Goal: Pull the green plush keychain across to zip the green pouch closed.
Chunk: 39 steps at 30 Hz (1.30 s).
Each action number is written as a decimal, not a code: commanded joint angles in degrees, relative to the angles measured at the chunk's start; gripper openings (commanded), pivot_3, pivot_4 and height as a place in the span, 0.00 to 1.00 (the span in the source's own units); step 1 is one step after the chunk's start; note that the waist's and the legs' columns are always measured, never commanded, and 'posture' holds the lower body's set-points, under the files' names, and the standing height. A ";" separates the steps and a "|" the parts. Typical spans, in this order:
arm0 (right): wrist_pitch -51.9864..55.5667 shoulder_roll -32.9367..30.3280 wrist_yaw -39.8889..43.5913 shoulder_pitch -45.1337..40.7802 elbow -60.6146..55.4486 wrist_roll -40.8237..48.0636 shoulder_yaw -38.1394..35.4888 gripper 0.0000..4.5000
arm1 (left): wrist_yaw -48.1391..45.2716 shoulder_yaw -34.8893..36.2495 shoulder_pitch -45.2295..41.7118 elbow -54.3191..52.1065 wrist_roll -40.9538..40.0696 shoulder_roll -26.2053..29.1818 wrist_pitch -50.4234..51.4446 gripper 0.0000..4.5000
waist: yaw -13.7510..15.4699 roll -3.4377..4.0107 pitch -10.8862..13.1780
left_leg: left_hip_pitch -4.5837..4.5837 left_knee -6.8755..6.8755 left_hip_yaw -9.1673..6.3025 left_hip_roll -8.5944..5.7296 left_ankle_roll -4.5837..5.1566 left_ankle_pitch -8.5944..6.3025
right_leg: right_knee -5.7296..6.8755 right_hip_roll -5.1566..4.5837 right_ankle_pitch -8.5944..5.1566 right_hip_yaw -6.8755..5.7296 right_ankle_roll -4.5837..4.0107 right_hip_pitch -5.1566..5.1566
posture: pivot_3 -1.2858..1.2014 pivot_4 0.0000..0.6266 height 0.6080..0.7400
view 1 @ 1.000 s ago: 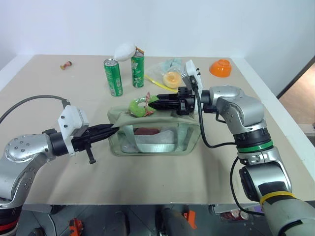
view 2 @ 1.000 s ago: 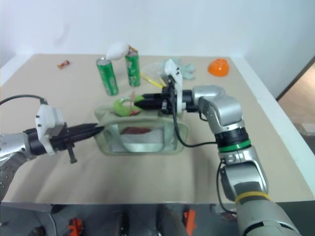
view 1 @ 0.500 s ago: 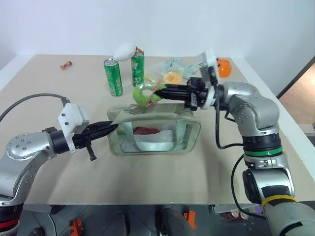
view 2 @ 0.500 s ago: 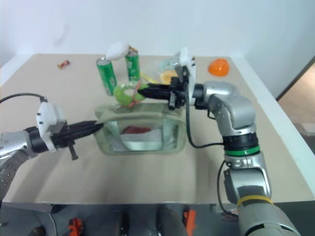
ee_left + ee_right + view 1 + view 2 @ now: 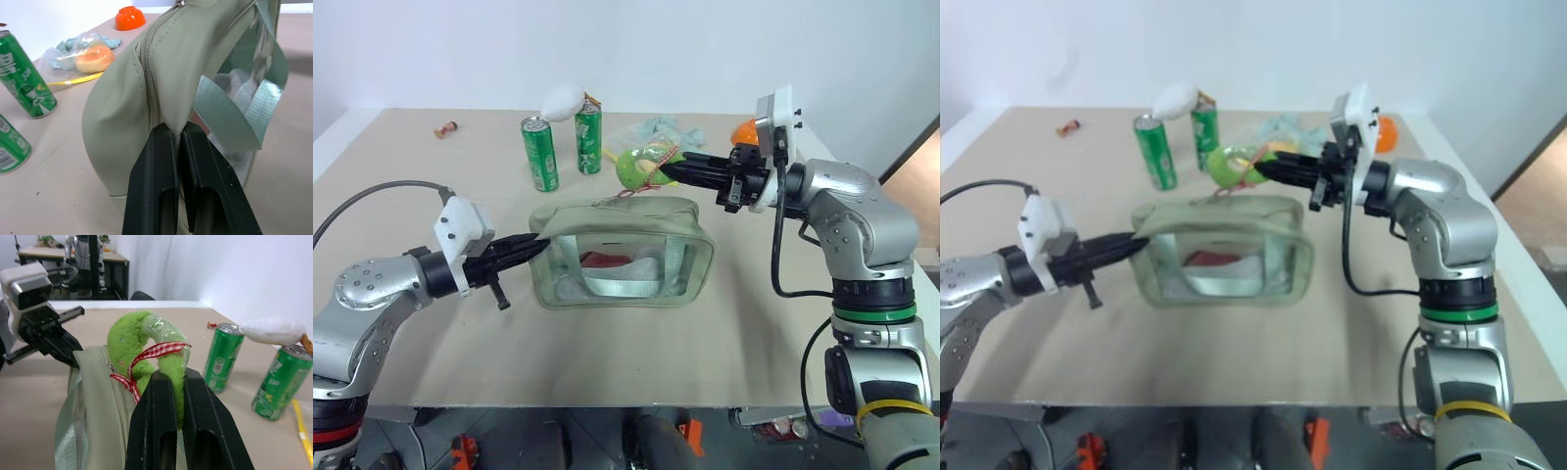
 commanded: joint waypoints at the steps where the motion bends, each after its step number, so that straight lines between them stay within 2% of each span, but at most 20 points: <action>1: -1.98 -4.34 -0.43 0.49 -0.23 -0.58 -4.67 0.01 | 0.75 0.35 -0.08 0.44 1.51 0.30 -0.41 0.00 | 0.00 0.00 0.00 | -0.01 0.00 0.00 -0.01 0.00 0.00 | -0.01 -0.01 -0.01 0.00 0.01 0.00 | 0.52 0.24 1.00; 8: -5.99 -13.64 1.19 6.31 3.03 -3.39 -7.95 0.01 | 0.88 0.85 0.56 0.30 1.83 0.39 -0.83 0.00 | 0.01 0.00 0.00 | 0.00 0.00 -0.01 -0.02 0.00 0.00 | -0.02 -0.01 -0.02 0.00 0.03 0.01 | 0.52 0.24 1.00; 16: -14.21 -20.34 2.71 14.47 6.70 -10.03 -7.58 0.01 | 0.01 0.73 0.84 0.47 2.32 0.89 -1.30 0.00 | 0.01 0.01 0.00 | 0.08 0.00 0.00 -0.02 0.00 0.00 | -0.01 0.02 -0.01 0.01 0.02 0.06 | 0.52 0.24 1.00; 28: -19.44 -17.63 0.40 22.53 1.40 -18.81 1.06 0.01 | 0.13 0.71 0.28 0.20 2.39 0.77 -0.90 0.00 | -0.03 0.04 0.00 | 0.17 0.01 0.01 -0.01 -0.01 0.03 | 0.00 0.02 0.01 0.03 0.07 0.11 | 0.52 0.24 1.00; 34: -26.12 -14.64 -0.50 25.09 3.78 -24.30 6.87 0.01 | 0.84 0.96 0.27 -0.43 2.24 0.57 -0.41 0.00 | -0.04 0.04 0.00 | 0.17 0.01 0.03 -0.03 -0.02 0.03 | 0.00 0.03 0.02 0.04 0.07 0.11 | 0.52 0.24 1.00; 39: -27.60 -11.58 -1.09 25.02 4.52 -24.92 7.98 0.01 | 1.28 1.03 0.26 -0.92 1.86 0.47 0.33 0.00 | -0.05 0.04 0.00 | 0.21 0.02 0.02 -0.03 -0.03 0.04 | 0.01 0.07 0.02 0.04 0.05 0.13 | 0.52 0.24 1.00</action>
